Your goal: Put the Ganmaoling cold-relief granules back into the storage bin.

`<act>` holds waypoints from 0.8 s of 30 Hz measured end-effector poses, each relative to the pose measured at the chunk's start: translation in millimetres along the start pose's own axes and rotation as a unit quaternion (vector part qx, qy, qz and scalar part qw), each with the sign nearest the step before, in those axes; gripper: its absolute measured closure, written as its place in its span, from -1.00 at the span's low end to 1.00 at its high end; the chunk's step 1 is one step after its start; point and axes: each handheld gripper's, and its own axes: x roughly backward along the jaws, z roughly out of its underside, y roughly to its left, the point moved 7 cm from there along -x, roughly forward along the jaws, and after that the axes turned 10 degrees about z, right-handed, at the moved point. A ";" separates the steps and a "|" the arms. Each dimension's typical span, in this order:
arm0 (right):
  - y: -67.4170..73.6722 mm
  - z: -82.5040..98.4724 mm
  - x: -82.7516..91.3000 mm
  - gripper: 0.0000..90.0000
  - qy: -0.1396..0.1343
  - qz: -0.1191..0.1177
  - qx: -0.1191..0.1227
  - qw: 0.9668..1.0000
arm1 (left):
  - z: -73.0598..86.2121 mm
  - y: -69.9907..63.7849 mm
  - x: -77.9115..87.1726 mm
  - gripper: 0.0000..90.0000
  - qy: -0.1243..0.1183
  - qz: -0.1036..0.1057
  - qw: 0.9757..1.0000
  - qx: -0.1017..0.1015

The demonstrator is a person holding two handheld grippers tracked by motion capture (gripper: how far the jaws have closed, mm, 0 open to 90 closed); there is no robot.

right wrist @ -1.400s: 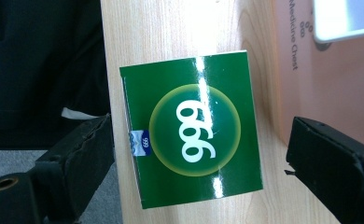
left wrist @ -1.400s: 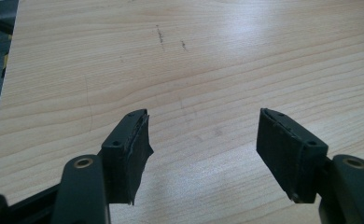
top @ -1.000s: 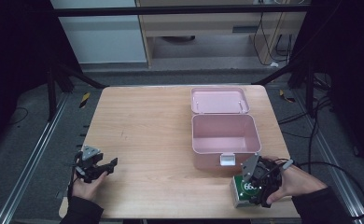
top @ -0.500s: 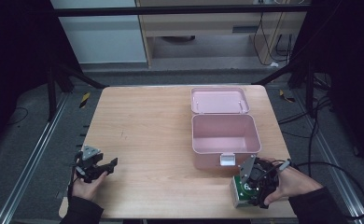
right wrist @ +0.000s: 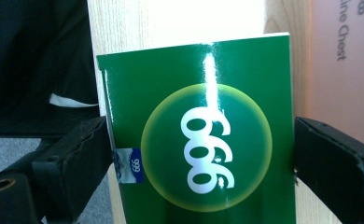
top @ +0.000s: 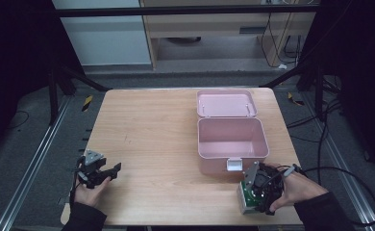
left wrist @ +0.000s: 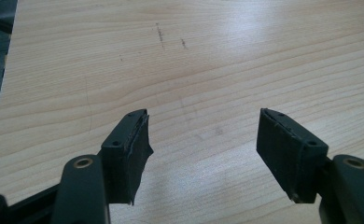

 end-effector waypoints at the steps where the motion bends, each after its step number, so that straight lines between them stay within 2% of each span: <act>1: -0.1 0.1 -1.2 -0.84 0.002 0.000 0.001 1.000 | 0.0 0.0 0.0 -0.25 0.000 0.000 1.000 0.000; 24: 1.6 3.2 -18.5 -0.76 0.021 -0.013 0.007 1.000 | 0.3 0.5 -0.4 -0.25 0.001 0.000 1.000 0.001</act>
